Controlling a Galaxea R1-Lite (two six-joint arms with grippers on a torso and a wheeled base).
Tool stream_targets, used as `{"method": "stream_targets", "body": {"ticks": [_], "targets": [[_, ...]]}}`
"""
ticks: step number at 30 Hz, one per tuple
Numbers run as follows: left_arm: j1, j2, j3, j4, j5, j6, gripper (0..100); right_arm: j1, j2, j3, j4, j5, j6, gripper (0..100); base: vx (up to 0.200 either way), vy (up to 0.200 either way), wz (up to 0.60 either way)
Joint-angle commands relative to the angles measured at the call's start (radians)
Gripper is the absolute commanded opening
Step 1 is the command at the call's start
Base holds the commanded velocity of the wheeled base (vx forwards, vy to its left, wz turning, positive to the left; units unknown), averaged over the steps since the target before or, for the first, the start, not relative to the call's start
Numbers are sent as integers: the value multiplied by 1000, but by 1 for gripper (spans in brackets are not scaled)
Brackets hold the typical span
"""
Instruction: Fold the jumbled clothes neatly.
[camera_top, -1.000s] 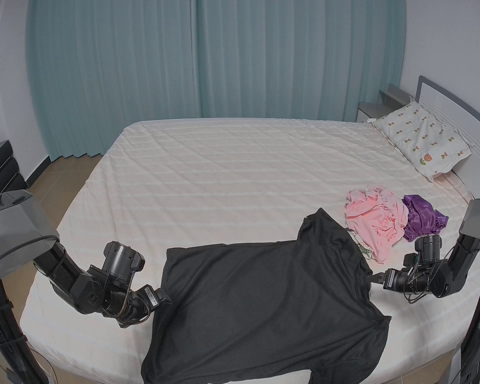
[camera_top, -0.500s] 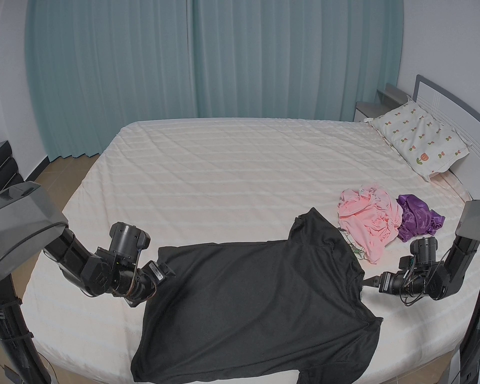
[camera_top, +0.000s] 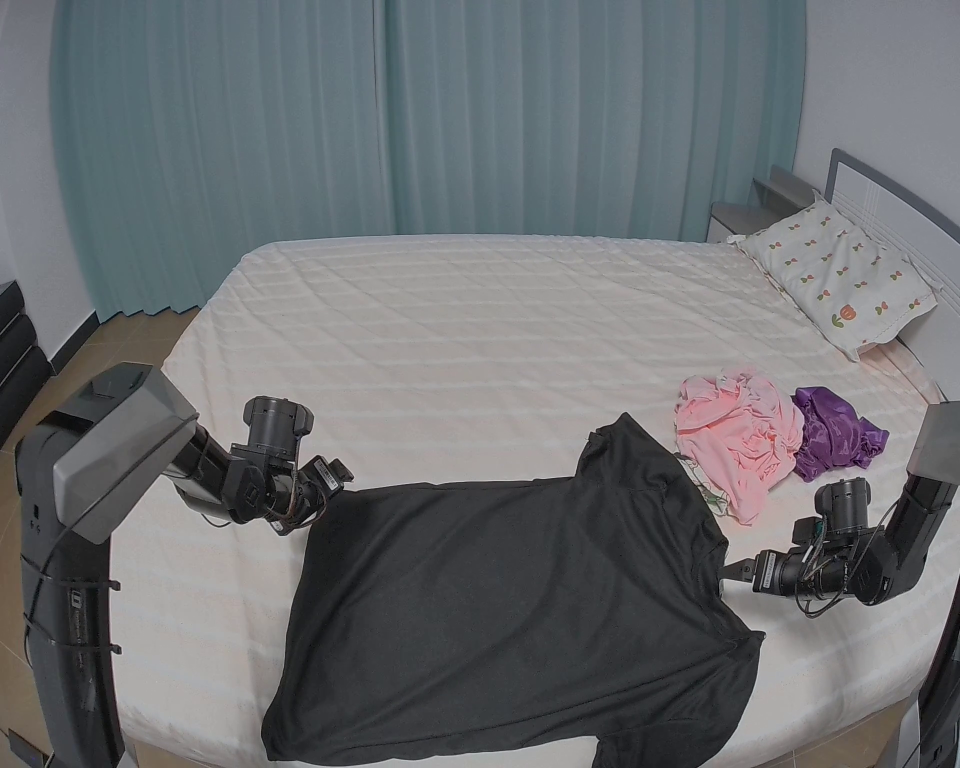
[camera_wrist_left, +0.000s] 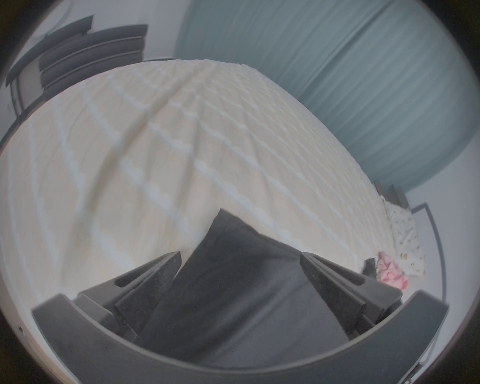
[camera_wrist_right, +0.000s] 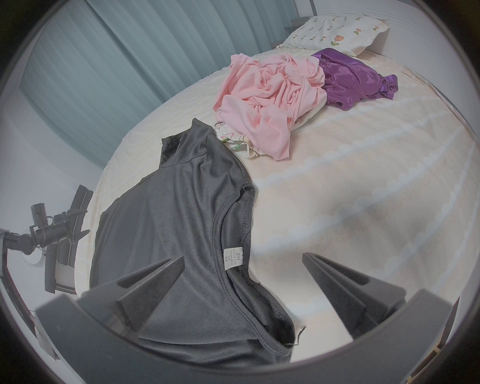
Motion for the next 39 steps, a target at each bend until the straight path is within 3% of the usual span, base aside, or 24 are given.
{"method": "stream_targets", "body": {"ticks": [1,12,13,36,37,39], "targets": [[28,133,-107,-1,6,32,100,3,1,3,-2,1,0,100,0,0,0],[20,179,-196,9,-9,35,100,10,4,3,-2,2,0,100,0,0,0],[20,184,-199,10,-9,35,0,10,4,3,-2,2,0,100,0,0,0],[109,201,-280,22,6,72,0,8,25,3,-43,1,2,100,0,0,0],[109,202,-279,24,6,73,100,8,25,3,-43,1,2,100,0,0,0],[109,204,-280,24,6,79,100,8,25,3,-43,1,2,100,0,0,0]]}}
